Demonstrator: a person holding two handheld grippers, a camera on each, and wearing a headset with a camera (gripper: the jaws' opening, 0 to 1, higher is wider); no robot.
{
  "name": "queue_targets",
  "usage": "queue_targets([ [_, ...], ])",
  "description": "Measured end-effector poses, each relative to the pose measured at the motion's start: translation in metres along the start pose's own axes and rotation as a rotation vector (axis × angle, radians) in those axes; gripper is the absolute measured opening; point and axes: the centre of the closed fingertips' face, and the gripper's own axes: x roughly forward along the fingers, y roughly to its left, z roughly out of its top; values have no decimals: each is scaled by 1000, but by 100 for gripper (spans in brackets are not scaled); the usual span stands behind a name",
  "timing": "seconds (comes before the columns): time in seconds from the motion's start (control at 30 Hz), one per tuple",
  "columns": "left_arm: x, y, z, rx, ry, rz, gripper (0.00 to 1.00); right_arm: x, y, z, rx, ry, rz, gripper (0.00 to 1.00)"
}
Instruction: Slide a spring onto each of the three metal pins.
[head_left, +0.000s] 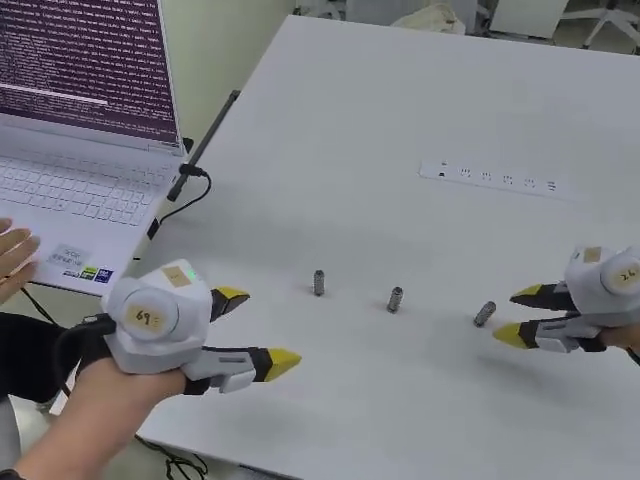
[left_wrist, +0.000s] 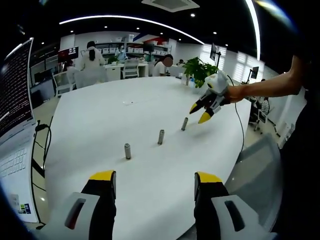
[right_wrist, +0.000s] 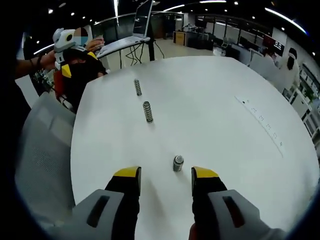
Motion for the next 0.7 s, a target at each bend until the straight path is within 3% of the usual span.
queue_targets([
  [0.23, 3, -3, 3, 3, -9, -8, 59, -7, 15, 2, 57, -55, -5, 43],
  [0.4, 6, -3, 3, 3, -9, -10, 59, -16, 22, 3, 116, -105, -43, 46],
  [0.7, 10, -6, 8, 11, -20, -20, 59, -33, 34, -1, 154, -144, -84, 51],
])
